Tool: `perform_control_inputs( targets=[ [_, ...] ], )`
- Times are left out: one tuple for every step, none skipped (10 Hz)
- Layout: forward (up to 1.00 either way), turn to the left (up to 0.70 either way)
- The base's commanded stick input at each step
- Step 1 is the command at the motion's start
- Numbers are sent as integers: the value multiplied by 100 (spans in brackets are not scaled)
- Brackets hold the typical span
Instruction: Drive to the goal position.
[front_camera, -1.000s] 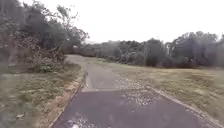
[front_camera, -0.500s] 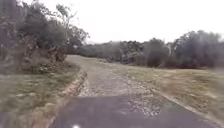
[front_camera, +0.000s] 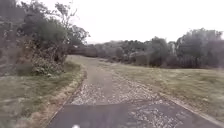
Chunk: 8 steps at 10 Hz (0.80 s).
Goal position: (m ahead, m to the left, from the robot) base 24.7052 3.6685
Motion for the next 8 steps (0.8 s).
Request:
perform_control_inputs(
  targets=[
    [60,0],
    [60,0],
    [60,0],
    [60,0],
    [60,0],
    [60,0],
    [60,0],
    [60,0]
  ],
)
